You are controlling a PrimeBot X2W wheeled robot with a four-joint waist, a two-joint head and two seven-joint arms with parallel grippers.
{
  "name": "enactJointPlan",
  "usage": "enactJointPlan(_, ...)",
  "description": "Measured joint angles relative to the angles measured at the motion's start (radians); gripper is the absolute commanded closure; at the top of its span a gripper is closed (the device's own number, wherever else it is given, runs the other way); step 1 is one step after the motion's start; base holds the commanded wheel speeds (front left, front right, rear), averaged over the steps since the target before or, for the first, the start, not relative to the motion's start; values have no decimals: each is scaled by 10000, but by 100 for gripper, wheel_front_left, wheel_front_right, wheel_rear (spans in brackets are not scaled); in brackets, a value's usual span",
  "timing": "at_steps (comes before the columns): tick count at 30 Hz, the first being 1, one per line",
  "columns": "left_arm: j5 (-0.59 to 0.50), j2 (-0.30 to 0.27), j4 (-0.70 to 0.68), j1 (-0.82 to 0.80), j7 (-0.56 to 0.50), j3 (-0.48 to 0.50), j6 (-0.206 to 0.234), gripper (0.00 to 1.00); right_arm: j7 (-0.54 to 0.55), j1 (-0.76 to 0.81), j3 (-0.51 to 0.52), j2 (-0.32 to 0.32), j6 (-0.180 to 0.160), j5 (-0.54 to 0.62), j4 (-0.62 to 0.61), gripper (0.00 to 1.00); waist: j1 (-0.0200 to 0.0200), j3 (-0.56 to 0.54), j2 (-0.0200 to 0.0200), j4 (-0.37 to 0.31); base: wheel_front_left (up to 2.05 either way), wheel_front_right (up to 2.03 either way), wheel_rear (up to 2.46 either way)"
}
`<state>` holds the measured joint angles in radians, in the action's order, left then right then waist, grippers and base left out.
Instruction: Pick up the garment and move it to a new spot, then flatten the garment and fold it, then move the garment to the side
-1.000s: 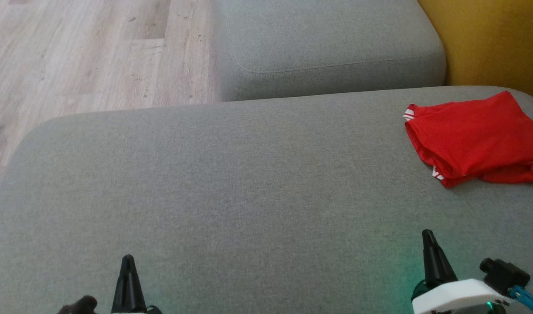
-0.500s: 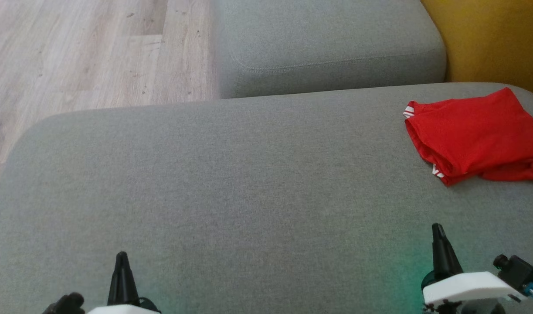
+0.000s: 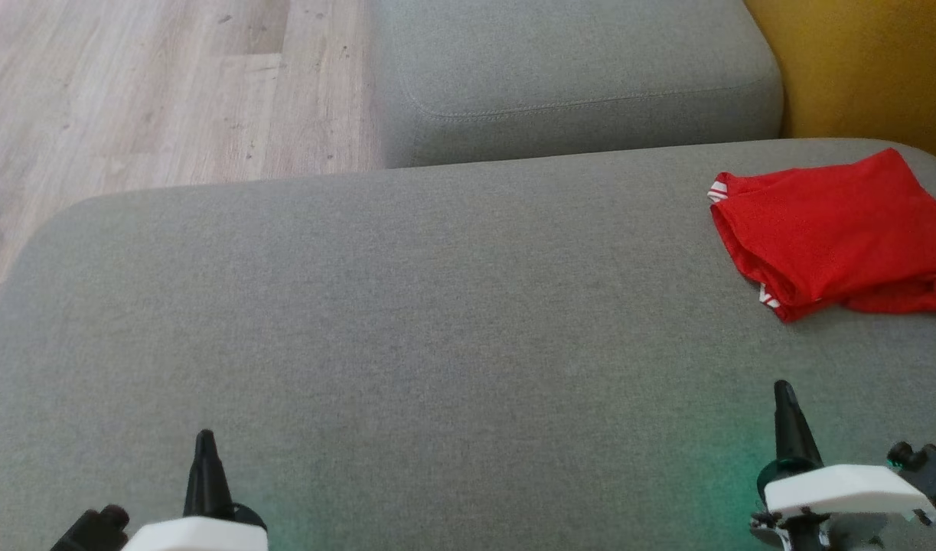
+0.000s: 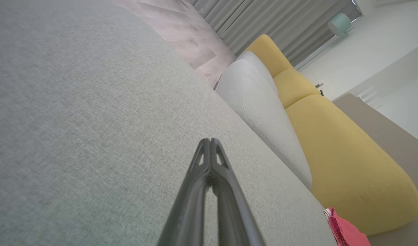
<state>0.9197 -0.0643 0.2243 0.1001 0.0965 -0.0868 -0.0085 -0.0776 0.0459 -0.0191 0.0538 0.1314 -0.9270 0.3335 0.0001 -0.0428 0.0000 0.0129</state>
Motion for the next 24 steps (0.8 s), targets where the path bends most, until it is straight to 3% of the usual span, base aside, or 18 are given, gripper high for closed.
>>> enactJointPlan(24,2807,-8,211,-569,-683,510,-447,100,652,-400,531,-2,0,-2692,-201,100,-1,181,0,-51,0,0,0)
